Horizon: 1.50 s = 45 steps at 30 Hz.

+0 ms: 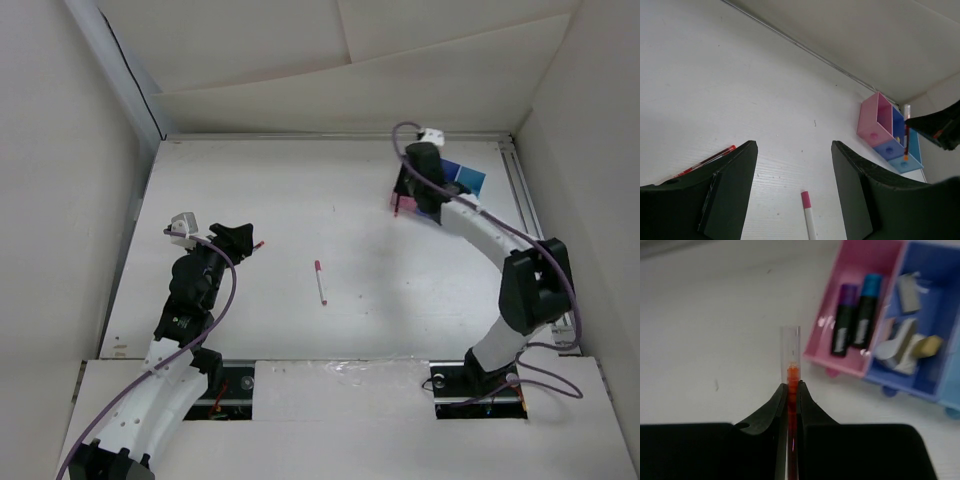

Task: Sort the stationery into containers
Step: Place the pen in the storage box, then pick up the pen from the center of the board.

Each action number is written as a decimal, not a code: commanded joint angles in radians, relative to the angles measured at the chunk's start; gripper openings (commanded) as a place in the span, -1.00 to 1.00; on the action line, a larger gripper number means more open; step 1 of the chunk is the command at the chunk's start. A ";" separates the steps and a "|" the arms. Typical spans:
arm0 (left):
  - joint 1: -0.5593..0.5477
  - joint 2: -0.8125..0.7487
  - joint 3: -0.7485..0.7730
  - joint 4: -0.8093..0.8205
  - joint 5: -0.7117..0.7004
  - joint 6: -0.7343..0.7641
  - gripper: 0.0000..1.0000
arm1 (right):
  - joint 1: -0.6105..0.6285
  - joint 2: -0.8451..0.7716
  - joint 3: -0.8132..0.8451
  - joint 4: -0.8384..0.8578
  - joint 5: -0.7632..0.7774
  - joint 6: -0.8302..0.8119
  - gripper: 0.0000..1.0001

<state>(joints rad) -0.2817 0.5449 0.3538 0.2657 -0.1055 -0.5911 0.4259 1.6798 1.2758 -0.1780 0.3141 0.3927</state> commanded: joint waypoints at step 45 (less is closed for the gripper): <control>-0.002 0.038 0.036 0.070 -0.002 0.011 0.15 | 0.103 -0.096 -0.159 0.176 -0.196 0.022 -1.00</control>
<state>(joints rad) -0.2817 0.5751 0.3538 0.2749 -0.1040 -0.5911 0.3634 1.5375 1.1584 -0.0345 0.2260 0.4797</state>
